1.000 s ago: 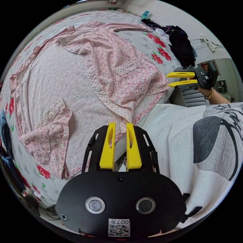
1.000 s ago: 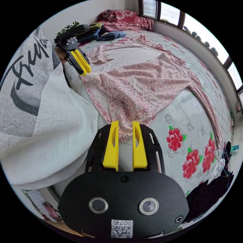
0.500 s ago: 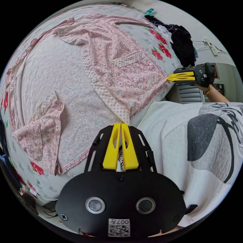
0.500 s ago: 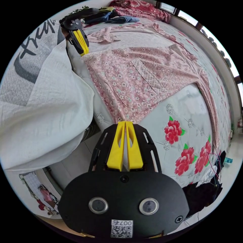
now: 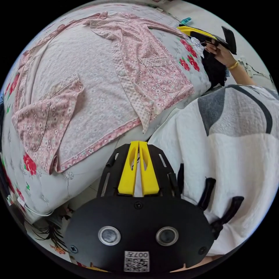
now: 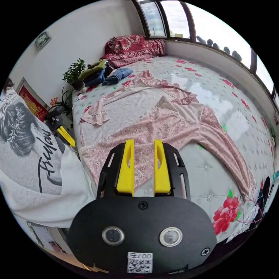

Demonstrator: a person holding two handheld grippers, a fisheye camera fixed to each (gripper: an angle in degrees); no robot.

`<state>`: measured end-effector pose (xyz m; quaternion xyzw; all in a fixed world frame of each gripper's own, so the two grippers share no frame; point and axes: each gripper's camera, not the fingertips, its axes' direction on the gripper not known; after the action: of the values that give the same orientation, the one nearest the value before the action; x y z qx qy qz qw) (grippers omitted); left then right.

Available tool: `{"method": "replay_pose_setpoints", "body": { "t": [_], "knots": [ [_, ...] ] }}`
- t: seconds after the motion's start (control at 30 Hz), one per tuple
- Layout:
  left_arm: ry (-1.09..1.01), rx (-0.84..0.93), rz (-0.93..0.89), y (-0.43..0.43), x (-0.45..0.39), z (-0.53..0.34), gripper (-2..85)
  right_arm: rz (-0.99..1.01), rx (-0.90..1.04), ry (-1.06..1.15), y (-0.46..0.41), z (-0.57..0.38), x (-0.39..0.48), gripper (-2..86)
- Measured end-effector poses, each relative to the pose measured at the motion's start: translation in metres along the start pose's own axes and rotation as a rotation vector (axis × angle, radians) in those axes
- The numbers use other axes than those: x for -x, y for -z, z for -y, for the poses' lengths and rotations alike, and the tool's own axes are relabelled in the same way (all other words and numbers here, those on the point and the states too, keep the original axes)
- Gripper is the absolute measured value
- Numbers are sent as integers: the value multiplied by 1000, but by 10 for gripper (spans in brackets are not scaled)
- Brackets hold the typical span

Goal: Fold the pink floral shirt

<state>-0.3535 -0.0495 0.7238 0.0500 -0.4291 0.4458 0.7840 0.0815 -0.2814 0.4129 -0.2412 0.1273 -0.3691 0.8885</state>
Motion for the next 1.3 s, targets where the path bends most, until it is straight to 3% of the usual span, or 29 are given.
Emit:
{"method": "replay_pose_setpoints", "body": {
  "t": [0.17,0.43,0.57,0.73,0.9,1.07,1.17,1.3],
  "knots": [
    [6,-110,-91,20,18,25,-4,-93,67,167,-62,117,-33,77],
    [-94,-115,-138,8,21,95,-6,-86,269,123,-180,246,-67,34],
    [-86,-75,-149,-3,27,107,-8,-162,341,135,-204,261,-62,8],
    [-77,-80,-144,-8,28,105,-10,-187,145,73,-171,269,-58,0],
    [-68,-77,-108,-2,25,101,-10,-200,182,20,-201,256,-65,5],
    [6,-99,-162,4,34,88,-10,-129,61,-9,-174,265,-66,23],
    [18,-133,-154,12,34,78,-10,-37,21,127,-139,267,-41,30],
    [56,-169,-126,17,36,68,-10,118,141,379,-119,230,33,35]
  ]
}}
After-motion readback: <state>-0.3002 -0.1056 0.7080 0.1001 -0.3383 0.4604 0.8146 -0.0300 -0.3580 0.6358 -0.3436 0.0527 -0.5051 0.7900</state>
